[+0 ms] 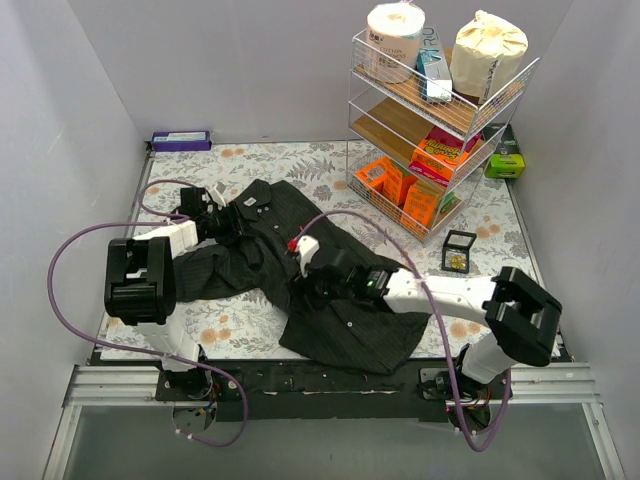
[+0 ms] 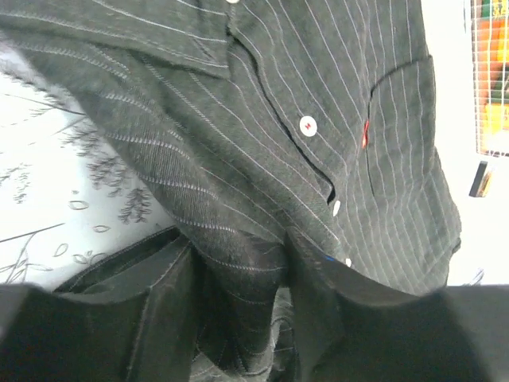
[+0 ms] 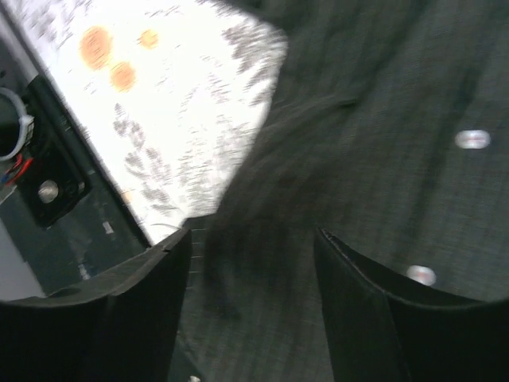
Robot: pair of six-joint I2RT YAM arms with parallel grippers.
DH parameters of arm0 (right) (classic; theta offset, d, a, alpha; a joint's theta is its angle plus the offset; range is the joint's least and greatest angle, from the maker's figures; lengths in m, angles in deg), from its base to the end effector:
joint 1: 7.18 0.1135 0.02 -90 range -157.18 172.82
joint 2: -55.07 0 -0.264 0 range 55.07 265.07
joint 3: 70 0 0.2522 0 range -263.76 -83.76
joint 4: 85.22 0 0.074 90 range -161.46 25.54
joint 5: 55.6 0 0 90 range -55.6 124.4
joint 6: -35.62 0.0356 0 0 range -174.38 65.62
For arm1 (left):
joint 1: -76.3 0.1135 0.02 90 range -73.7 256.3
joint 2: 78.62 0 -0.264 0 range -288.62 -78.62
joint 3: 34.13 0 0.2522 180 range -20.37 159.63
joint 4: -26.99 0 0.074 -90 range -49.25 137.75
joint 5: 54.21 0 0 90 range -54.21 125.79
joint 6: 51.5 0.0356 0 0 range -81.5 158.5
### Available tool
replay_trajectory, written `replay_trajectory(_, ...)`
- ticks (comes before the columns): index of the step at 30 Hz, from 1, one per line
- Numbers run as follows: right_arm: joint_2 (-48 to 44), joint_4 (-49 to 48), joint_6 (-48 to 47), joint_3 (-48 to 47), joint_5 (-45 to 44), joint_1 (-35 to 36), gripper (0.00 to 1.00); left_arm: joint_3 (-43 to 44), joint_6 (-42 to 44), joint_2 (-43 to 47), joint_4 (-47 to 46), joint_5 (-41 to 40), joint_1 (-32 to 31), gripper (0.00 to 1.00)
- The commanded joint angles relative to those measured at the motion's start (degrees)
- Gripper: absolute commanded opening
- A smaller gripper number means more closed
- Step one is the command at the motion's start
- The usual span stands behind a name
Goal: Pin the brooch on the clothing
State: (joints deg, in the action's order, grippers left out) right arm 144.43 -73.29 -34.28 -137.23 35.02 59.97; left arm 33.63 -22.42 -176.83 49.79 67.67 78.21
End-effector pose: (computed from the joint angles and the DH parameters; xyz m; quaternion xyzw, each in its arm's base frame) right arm 0.1322 0.3148 0.2211 -0.3548 0.8088 0.3270 0.3362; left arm 0.3379 -0.0075 0.1635 -0.4018 0.8239 -0.3761 0.1354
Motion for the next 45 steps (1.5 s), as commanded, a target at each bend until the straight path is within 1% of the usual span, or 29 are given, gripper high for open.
replay_trajectory(1, -7.17, 3.58, -4.80, 0.64, -2.56, -9.83, 0.72, 1.81, 1.42, 0.30, 0.89, 2.32, -1.12, 0.22)
replay_trajectory(2, -8.49, 3.84, -5.33, 1.17, -2.03, -12.20, 0.73, 1.99, 2.12, 0.74, 1.15, 1.53, -1.12, 0.14)
replay_trajectory(3, -8.85, 3.67, -6.90, 2.05, -0.11, -17.18, 0.73, 1.90, 2.30, 1.96, 1.24, -0.31, -1.12, 0.07)
replay_trajectory(4, -9.03, 2.97, -7.87, 2.40, 1.38, -19.58, 0.73, 1.73, 2.48, 2.67, 1.42, -1.11, -1.12, 0.00)
replay_trajectory(6, -8.07, 2.35, -10.07, 2.24, 3.15, -25.20, 0.75, 1.12, 2.92, 4.16, 1.07, -2.86, -1.12, 0.00)
replay_trajectory(8, -4.75, 2.35, -12.36, 0.22, 3.24, -28.12, 0.76, 0.76, 3.09, 6.01, 0.54, -3.66, -1.12, 0.00)
replay_trajectory(9, -3.24, 2.35, -12.80, -0.75, 4.90, -30.74, 0.76, 0.76, 3.53, 6.45, 0.63, -3.93, -1.12, 0.00)
replay_trajectory(12, 3.08, 2.35, -13.85, -5.05, 7.98, -34.10, 0.76, 0.50, 4.32, 8.56, 0.63, -6.12, -1.12, 0.00)
replay_trajectory(17, 10.99, 0.51, -17.02, -10.77, 8.34, -34.64, 0.76, 0.05, 4.68, 9.80, 0.72, -7.01, -1.12, 0.00)
replay_trajectory(18, 11.79, 0.51, -17.20, -12.60, 9.13, -34.81, 0.76, 0.14, 4.76, 9.71, 0.72, -7.09, -1.12, 0.00)
replay_trajectory(23, 16.36, -0.90, -18.08, -15.87, 10.98, -34.90, 0.76, 0.50, 4.68, 9.27, 1.07, -6.65, -1.12, 0.00)
replay_trajectory(28, 21.81, 1.21, -18.60, -20.78, 11.15, -34.99, 0.74, 0.67, 4.68, 9.88, 0.98, -6.83, -1.12, 0.00)
replay_trajectory(34, 25.33, 1.74, -18.52, -23.86, 11.95, -34.99, 0.70, 0.67, 4.85, 10.59, 0.98, -7.00, -1.12, 0.00)
replay_trajectory(35, 25.68, 3.48, -18.34, -24.31, 11.60, -34.99, 0.70, 0.58, 4.76, 10.94, 0.98, -7.09, -1.12, 0.00)
replay_trajectory(41, 27.53, 4.90, -17.90, -25.71, 13.00, -34.99, 0.57, 0.23, 5.03, 12.78, 0.63, -8.32, -1.12, 0.00)
replay_trajectory(42, 27.71, 5.16, -17.90, -25.80, 12.65, -34.99, 0.51, 0.14, 5.03, 13.05, 0.72, -8.67, -1.21, 0.00)
replay_trajectory(44, 27.97, 5.69, -17.99, -26.07, 12.12, -34.99, 0.46, -0.21, 5.38, 13.66, 0.37, -9.63, -1.03, 0.00)
replay_trajectory(45, 27.88, 5.87, -17.99, -26.16, 11.95, -35.07, 0.38, -0.21, 5.64, 14.27, 0.37, -10.25, -1.12, 0.00)
